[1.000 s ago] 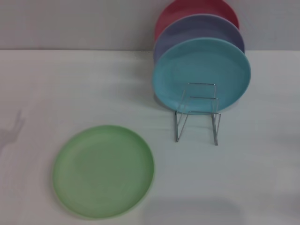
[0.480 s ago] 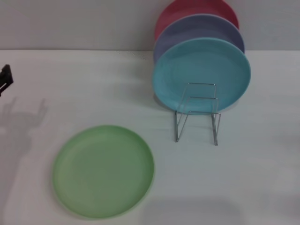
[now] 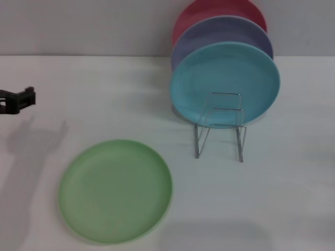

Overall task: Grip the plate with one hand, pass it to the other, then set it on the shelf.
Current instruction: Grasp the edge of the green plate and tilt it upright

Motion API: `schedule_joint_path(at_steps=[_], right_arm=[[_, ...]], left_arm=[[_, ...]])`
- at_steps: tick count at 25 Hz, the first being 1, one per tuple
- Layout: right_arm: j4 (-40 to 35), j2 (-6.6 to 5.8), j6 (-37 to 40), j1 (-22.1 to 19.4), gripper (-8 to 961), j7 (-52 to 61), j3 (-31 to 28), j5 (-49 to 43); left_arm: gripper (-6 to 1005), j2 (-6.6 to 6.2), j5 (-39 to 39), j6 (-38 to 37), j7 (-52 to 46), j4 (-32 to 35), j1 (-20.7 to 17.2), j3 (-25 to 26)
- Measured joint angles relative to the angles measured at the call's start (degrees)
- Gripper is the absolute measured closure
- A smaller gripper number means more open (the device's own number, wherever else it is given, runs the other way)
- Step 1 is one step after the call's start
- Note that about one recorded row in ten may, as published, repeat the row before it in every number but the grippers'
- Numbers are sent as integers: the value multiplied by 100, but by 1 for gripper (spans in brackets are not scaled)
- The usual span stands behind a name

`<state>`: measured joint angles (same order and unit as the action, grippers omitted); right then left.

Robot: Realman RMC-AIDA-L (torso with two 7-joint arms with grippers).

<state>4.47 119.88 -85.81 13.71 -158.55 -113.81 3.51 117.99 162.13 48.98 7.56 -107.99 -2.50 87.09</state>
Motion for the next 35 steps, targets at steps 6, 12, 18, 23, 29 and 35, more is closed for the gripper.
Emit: schedule_joint_path(at_steps=[6,12,18,23,29,35], right_arm=[[0,0,-14,0,129,0,0,0],[1,0,6,0,129,0,0,0],[-3,0,-6,-9,129,0,0,0],[-8,0,-7,-9,129,0,0,0],[-8,0,-3,-9,128,0,0,0],[-9,0,11,-9,128,0,0,-6]], left_arm=[[211,7,-673,983,273,-54,285,342],[214,21,-734,1491,251,-34,290,325],[217,23,-766,1725,284,368,297,9],[219,27,-768,1754,272,585,346,-92],[222,31,-770,1782,279,950,475,-119],[224,30,-770,1807,274,1250,621,-122]])
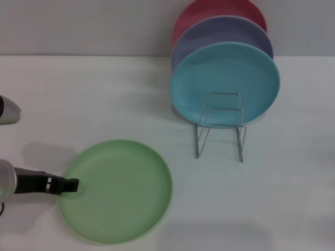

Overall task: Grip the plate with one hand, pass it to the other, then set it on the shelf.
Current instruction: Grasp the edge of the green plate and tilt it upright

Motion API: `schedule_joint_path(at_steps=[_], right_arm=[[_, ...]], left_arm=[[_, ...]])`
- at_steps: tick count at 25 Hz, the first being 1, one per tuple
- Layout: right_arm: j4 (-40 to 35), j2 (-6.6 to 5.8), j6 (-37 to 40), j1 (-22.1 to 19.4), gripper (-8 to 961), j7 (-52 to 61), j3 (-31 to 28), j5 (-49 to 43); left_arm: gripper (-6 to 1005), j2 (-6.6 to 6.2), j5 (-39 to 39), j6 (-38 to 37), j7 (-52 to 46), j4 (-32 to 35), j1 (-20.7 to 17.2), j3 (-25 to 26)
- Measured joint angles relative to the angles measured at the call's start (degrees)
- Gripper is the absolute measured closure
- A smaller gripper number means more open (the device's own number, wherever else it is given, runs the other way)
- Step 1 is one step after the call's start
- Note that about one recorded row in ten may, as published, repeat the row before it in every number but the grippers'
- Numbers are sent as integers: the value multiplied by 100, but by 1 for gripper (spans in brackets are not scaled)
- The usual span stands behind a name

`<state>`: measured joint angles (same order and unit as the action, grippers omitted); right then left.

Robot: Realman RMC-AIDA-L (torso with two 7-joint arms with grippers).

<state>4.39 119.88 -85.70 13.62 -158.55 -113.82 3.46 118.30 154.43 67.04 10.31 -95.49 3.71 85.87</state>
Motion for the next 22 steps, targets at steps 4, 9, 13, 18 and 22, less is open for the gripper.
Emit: schedule_joint_path(at_steps=[4,9,13,18,22], right_arm=[[0,0,3,-3,128,0,0,-2],[0,0,7,-11,128,0,0,-3],[1,0,9,-24,128,0,0,-3],[0,0,2,-27,128,0,0,-3],[1,0,-3,-36,128,0,0,-3]], left_arm=[[226,0,0,23,-2,43,31,0],[229,1,0,129,-32,182,148,0],[323,3,1,239,-38,333,259,0],[476,0,0,326,-8,350,288,12],[597,-1,0,329,2,330,270,17]])
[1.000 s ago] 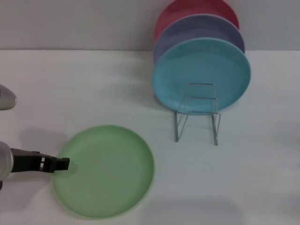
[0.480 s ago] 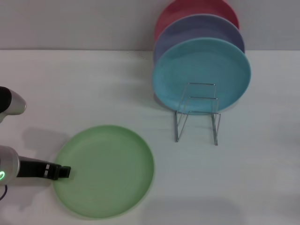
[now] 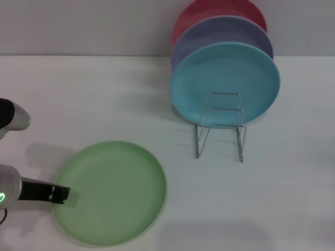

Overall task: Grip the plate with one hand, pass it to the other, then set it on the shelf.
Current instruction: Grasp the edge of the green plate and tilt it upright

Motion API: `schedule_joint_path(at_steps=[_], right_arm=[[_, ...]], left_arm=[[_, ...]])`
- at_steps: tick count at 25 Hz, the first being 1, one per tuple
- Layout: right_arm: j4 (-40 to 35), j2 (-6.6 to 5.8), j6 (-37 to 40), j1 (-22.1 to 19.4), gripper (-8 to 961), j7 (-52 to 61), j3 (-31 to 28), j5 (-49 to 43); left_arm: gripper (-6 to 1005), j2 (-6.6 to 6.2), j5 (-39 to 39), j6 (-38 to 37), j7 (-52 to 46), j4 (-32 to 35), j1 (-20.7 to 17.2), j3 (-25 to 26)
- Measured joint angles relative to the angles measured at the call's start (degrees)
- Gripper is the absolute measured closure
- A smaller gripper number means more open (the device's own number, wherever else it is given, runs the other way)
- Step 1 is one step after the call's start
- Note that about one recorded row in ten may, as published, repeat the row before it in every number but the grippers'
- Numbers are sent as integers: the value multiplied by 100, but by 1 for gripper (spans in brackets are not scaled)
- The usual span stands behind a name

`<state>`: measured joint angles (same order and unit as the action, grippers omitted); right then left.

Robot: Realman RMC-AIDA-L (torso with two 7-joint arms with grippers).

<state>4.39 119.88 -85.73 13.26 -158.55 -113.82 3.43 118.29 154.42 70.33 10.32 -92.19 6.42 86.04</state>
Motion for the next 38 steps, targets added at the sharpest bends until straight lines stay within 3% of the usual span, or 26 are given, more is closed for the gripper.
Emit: schedule_joint_path(at_steps=[9,17,26,34,38], right_arm=[[0,0,-27,-17,128,0,0,0],[0,0,-115,-17,128,7,0,-20],[86,1,-1132,-29,129,363,374,-122],[1397,-68,-1470,-11,129,1643,1237,-142],[2316,-169,-977,246,129,1750,1653,-826]], left_arm=[[819,-1,0,2,17,-88,-30,-15],[867,2,2,2,84,-311,-73,-45],[890,-13,40,-32,136,-686,-82,-39],[941,-10,58,-41,345,-1088,-107,-9],[957,-9,65,-57,380,-1225,-104,23]])
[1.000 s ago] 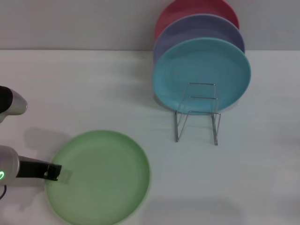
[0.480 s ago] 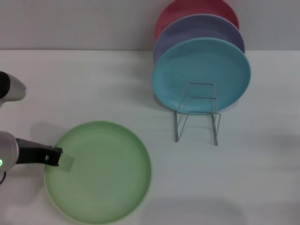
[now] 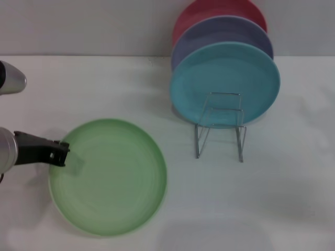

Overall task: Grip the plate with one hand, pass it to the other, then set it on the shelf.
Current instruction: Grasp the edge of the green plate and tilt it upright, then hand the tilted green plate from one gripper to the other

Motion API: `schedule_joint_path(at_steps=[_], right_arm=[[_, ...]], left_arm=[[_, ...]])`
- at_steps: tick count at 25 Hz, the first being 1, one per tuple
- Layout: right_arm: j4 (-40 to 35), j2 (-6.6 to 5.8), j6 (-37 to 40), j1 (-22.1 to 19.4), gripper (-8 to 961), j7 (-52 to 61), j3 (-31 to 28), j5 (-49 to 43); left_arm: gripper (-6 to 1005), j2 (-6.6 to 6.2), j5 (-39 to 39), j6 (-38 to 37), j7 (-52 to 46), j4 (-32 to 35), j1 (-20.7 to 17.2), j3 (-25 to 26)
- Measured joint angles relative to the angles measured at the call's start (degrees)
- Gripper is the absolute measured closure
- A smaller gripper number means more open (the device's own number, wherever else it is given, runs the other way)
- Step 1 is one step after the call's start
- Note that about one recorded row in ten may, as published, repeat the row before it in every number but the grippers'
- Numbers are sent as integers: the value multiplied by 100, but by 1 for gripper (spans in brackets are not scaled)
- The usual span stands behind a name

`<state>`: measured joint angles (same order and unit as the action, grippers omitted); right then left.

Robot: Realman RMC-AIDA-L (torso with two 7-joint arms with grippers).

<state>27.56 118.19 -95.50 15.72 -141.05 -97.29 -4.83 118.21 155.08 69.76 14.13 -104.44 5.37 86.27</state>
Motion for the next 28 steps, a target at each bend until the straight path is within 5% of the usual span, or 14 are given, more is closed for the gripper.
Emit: schedule_joint_path(at_steps=[4,5,7,9,10,11,13,15,16,20,28], right_arm=[[1203,-75,1403,306,128,978,-9,-1189],[1911,-120,2392,476,128,1743,-14,-2005],[2219,-141,2798,552,128,2125,-15,-2385],[2958,-182,3739,704,128,3265,-18,-3465],[3677,-235,4482,882,128,4651,-19,-4826],[3677,-235,4482,882,128,4651,-19,-4826],[4292,-290,4851,1080,128,6151,-42,-6289],[5096,-395,4681,1508,128,8721,-114,-8853],[5096,-395,4681,1508,128,8721,-114,-8853],[5536,-492,3530,2277,129,11383,-212,-11582],[5135,-481,2054,3292,133,11982,-317,-12637]], left_arm=[[957,-2,10,-30,4,-173,7,39],[957,-4,16,-32,11,-240,33,85],[957,-5,19,-33,14,-273,37,100],[956,-6,27,-57,21,-366,41,142],[956,-6,30,-124,21,-422,37,164],[956,-6,30,-124,21,-422,37,164],[956,-6,33,-258,21,-444,5,175],[956,-8,32,-437,26,-455,-21,178],[956,-8,32,-437,26,-455,-21,178],[957,-6,-3,-693,96,-450,-28,168],[951,-9,-26,-811,99,-511,-8,171]])
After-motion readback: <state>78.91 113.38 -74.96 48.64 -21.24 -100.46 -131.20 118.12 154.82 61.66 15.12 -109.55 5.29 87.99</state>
